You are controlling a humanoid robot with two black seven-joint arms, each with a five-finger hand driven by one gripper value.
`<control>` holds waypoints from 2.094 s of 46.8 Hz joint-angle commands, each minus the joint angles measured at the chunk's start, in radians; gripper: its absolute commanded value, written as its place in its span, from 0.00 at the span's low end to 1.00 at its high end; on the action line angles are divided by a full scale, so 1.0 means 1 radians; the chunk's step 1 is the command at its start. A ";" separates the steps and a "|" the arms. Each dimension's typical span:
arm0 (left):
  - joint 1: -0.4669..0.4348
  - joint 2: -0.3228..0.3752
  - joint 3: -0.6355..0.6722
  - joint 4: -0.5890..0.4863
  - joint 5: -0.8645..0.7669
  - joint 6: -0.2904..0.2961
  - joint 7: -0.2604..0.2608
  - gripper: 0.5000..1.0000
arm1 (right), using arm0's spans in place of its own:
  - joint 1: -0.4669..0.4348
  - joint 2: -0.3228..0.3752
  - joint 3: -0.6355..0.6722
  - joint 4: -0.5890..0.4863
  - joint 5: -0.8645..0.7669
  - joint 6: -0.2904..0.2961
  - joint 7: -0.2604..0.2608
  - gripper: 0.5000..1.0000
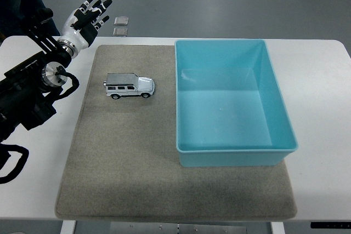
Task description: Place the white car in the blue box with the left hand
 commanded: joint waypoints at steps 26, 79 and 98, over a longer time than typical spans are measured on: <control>-0.007 0.001 0.000 -0.002 0.000 0.000 0.000 1.00 | 0.000 0.000 0.000 0.000 0.001 0.000 0.000 0.87; -0.013 0.150 0.086 -0.202 0.231 0.029 0.002 1.00 | 0.000 0.000 0.000 0.000 0.001 0.000 0.000 0.87; -0.017 0.224 0.126 -0.340 0.581 0.027 0.008 1.00 | 0.000 0.000 0.000 0.000 0.001 0.000 0.000 0.87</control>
